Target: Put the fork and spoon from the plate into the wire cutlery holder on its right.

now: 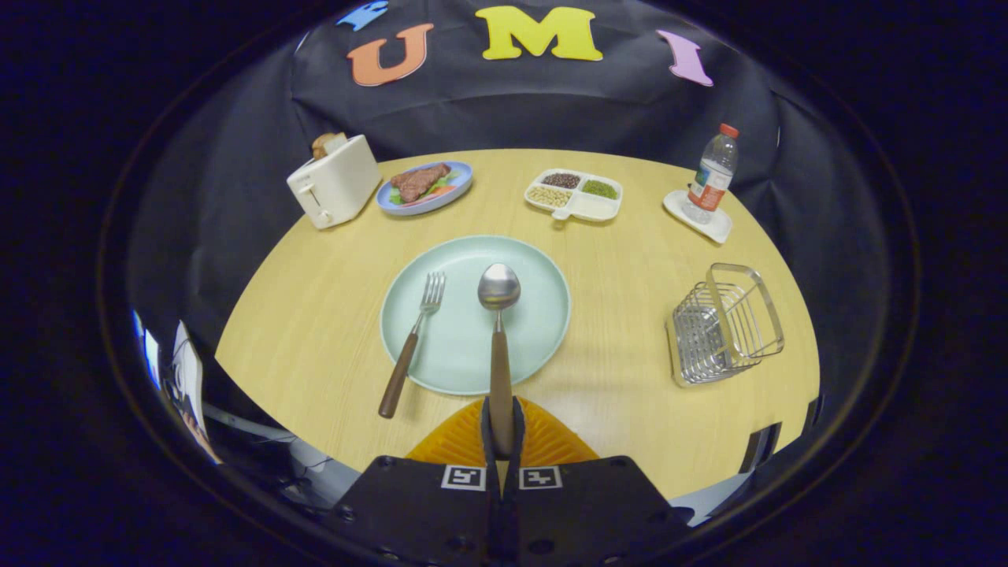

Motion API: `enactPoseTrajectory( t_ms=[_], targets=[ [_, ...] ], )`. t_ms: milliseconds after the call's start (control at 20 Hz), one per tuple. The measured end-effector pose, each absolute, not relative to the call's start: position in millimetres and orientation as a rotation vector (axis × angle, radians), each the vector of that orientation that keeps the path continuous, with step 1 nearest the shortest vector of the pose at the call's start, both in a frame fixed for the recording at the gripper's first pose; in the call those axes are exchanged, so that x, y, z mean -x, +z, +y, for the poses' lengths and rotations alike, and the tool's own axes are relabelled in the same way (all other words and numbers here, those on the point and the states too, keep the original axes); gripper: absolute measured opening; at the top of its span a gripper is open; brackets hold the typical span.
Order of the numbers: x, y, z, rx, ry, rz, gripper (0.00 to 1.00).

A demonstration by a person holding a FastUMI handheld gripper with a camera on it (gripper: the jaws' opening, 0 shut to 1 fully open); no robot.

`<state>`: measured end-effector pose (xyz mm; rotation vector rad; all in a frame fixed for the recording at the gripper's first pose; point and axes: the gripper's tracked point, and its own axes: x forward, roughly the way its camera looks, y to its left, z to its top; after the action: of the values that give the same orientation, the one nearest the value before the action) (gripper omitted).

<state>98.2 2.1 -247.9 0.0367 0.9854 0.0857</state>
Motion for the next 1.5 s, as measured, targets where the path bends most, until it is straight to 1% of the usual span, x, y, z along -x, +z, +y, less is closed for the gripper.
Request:
enactPoseTrajectory(
  t_ms=[300, 700, 1050, 1500],
  targets=[
    [-91.5, -214.4, -27.9, -0.051, 0.06, 0.912, 0.0],
    [-67.5, -185.4, -99.3, -0.094, -0.002, 0.856, 0.01],
    [-49.9, -178.6, -159.7, -0.126, -0.066, 0.833, 0.01],
    [-45.8, -196.5, -188.8, -0.151, -0.103, 0.876, 0.01]
  ],
)
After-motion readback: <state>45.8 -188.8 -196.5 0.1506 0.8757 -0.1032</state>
